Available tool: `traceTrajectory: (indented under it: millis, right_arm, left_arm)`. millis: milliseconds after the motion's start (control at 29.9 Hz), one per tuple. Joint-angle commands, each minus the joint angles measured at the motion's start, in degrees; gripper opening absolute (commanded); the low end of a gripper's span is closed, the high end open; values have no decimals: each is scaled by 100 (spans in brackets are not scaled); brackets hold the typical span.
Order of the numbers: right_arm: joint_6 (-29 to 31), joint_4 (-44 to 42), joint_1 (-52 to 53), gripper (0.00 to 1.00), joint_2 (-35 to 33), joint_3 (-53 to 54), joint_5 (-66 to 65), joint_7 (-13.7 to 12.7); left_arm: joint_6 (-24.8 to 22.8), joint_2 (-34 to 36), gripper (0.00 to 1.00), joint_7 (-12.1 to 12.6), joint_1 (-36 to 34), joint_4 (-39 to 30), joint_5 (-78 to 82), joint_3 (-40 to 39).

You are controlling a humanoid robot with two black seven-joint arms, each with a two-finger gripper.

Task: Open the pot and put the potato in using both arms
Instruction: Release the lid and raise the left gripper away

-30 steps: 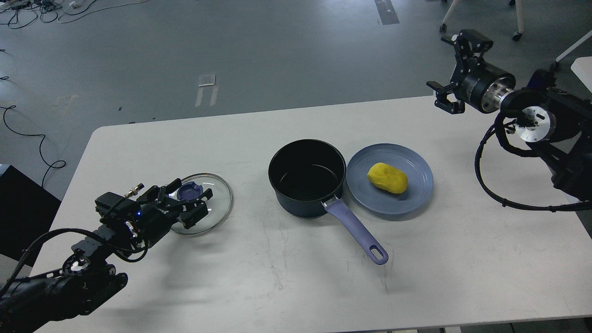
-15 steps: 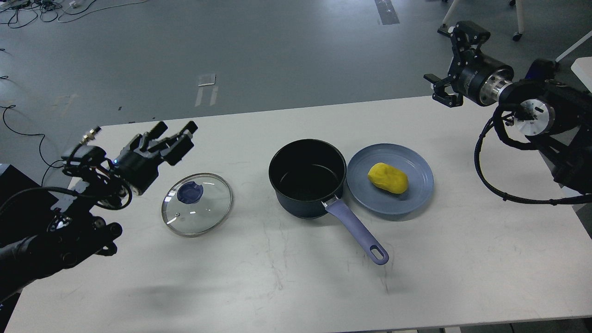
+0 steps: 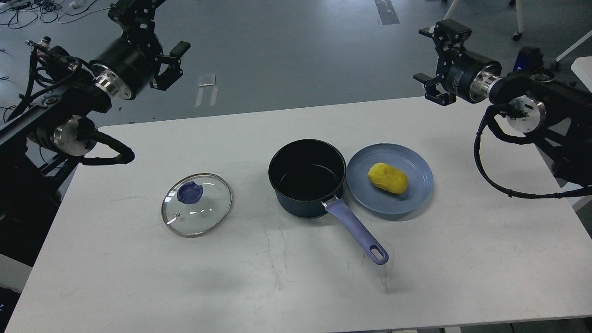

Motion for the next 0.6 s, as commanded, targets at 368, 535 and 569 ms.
traceTrajectory:
  millis: [368,535,569]
  right_arm:
    - [-629,303,374,100,-36,-1154,-4362,1259]
    - [-1467,294,549,100,-44,-2183,-6020,1831]
    - [-1607,268,602,100,-36,-2542,-6195,1893]
  left_arm:
    - [-472,-647,100,1004,721,300,-766,-862]
    - [-463,-603,100,995,852,300,-713,-862]
    - [-445,-595,100,995,887,300,-705,-862]
